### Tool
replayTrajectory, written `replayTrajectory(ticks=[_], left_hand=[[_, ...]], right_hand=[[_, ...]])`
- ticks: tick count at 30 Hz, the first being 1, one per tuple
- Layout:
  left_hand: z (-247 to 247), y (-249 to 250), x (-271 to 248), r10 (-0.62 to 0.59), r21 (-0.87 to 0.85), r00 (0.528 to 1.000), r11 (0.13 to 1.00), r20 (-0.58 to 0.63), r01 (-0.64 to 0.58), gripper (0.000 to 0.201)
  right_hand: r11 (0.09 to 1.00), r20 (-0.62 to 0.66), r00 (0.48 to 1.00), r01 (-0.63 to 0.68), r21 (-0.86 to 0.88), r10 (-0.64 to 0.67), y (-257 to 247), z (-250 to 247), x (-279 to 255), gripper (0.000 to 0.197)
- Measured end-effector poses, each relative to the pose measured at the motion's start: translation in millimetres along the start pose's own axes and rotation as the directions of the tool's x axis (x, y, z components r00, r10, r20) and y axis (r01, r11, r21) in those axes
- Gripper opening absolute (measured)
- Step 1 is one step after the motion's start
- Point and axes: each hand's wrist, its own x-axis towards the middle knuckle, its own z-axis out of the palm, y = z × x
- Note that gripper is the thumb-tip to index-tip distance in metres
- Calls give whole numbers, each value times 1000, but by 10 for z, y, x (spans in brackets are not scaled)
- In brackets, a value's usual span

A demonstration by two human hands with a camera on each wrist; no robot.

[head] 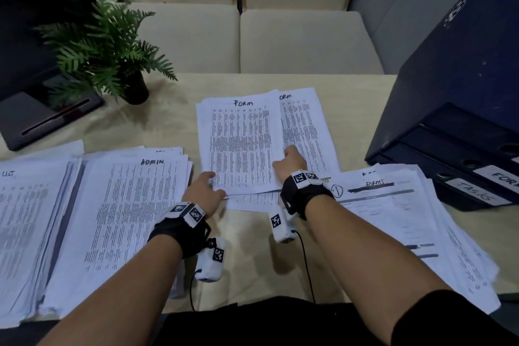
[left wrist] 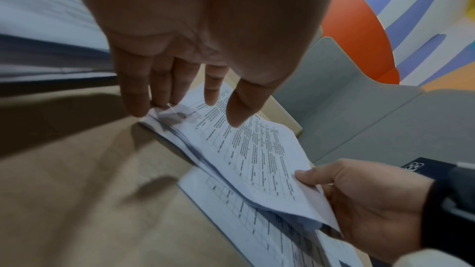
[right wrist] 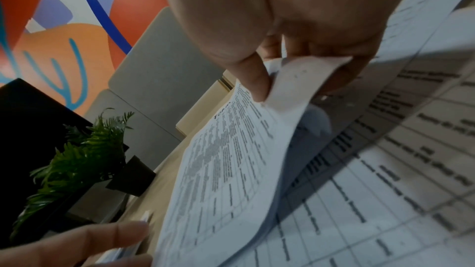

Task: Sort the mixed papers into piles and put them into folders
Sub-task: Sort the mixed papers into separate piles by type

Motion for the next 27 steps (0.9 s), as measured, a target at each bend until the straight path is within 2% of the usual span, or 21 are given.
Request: replayTrajectory(ticks=[5, 10, 13, 16, 18, 21, 24, 27], left_hand=[[-12, -131, -6, 21, -79, 999, 997, 35, -18, 55], [-112, -272, -91, 76, -244, 997, 967, 10, -71, 58], [-252, -389, -162, 98, -405, 995, 910, 19, -82, 68], [-404, -586, -233, 94, -589, 994, 807, 59, -42, 81], [-470, -749, -307, 129, -589, 988, 806, 90, -51, 72], [-508, -952, -452, 195, -553, 978, 824, 68, -126, 41], [-528, -1125, -582, 220, -485, 975, 854, 9, -188, 34], [-536, -1265, -639, 247, -457, 969, 864, 18, -212, 31]], right_hand=[[992, 38, 997, 55, 110, -60, -3, -97, -163, 25], [921, -60, 990, 140, 362, -127, 169, -303, -632, 34], [867, -37, 991, 130, 482, -128, 325, -310, -1007, 31], [810, -1, 994, 89, 580, -109, 469, -151, -1416, 30], [759, 23, 996, 53, 649, -90, 551, 22, -1665, 30], [738, 50, 996, 18, 675, -71, 652, 248, -1882, 30], [723, 86, 996, -37, 690, -31, 691, 370, -1999, 23], [743, 81, 996, -35, 669, -26, 647, 399, -2038, 8]])
